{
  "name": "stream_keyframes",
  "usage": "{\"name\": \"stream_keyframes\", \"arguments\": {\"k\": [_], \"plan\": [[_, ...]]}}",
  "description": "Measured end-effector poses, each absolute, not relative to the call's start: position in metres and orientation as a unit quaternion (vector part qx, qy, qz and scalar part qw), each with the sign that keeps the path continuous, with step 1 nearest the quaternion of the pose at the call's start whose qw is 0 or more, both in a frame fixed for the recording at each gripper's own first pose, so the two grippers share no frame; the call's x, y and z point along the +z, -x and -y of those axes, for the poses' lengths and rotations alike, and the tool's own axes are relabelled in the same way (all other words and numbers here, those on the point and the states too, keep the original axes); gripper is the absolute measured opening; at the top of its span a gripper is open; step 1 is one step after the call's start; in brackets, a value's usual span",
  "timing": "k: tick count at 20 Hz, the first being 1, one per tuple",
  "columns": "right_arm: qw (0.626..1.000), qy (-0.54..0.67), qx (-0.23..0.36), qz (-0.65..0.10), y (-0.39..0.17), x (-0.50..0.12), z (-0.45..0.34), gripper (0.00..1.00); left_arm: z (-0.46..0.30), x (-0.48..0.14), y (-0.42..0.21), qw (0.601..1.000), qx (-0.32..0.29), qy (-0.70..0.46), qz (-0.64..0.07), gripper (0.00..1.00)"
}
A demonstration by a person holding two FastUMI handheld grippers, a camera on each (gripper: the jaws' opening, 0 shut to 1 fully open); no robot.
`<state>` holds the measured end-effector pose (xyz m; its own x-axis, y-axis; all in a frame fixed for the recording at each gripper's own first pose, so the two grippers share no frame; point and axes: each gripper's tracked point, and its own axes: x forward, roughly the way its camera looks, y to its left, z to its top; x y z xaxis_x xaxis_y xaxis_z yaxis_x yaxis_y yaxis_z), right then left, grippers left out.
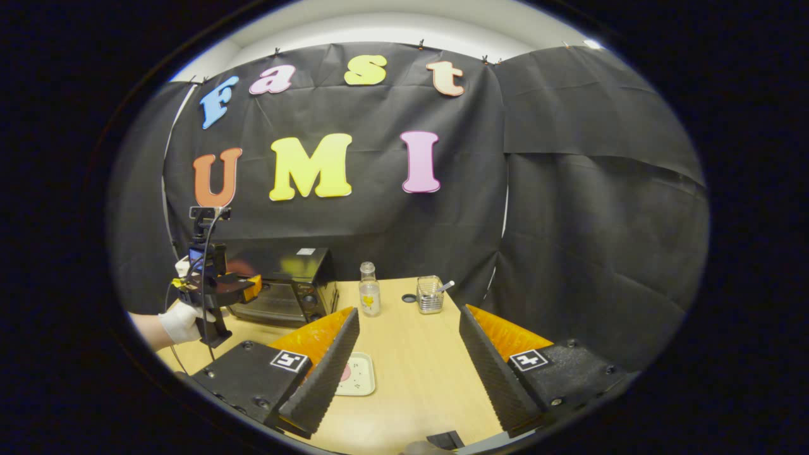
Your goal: Open the electric oven with the left hand, put the food in, and close the electric oven.
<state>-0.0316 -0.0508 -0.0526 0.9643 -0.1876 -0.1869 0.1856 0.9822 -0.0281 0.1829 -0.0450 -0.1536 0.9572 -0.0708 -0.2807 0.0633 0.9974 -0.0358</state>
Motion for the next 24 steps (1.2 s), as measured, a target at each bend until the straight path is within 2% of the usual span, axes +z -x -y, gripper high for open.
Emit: {"name": "stream_keyframes", "arguments": {"k": [2,3,13,14,15,16,18,22,23,24], "plan": [[0.991,0.001,-0.090,-0.098,0.031,-0.054,0.049,0.96,0.045,-0.156,-0.175,0.989,-0.034,0.013,-0.143,0.96],[0.991,0.001,-0.089,-0.099,0.031,-0.056,0.048,1.00,0.044,-0.157,-0.171,0.989,-0.034,0.013,-0.144,0.96],[0.992,-0.006,-0.067,-0.107,0.033,-0.067,0.031,1.00,0.045,-0.187,-0.113,0.986,-0.035,0.013,-0.164,0.96],[0.992,-0.006,-0.064,-0.109,0.034,-0.067,0.030,1.00,0.045,-0.191,-0.107,0.985,-0.034,0.014,-0.167,0.86],[0.992,-0.005,-0.061,-0.110,0.034,-0.069,0.028,1.00,0.045,-0.197,-0.101,0.985,-0.033,0.014,-0.171,0.96],[0.992,-0.003,-0.060,-0.111,0.034,-0.069,0.028,0.96,0.045,-0.202,-0.096,0.984,-0.032,0.014,-0.175,0.96],[0.992,-0.003,-0.057,-0.112,0.036,-0.069,0.027,1.00,0.045,-0.213,-0.086,0.982,-0.030,0.014,-0.186,0.96],[0.991,0.000,-0.054,-0.120,0.040,-0.076,0.025,1.00,0.045,-0.231,-0.072,0.979,-0.030,0.015,-0.203,0.96],[0.991,0.001,-0.053,-0.122,0.043,-0.076,0.025,0.96,0.046,-0.235,-0.069,0.978,-0.031,0.015,-0.207,0.96],[0.991,0.002,-0.054,-0.122,0.046,-0.076,0.025,1.00,0.046,-0.240,-0.066,0.977,-0.030,0.017,-0.212,0.96]]}}
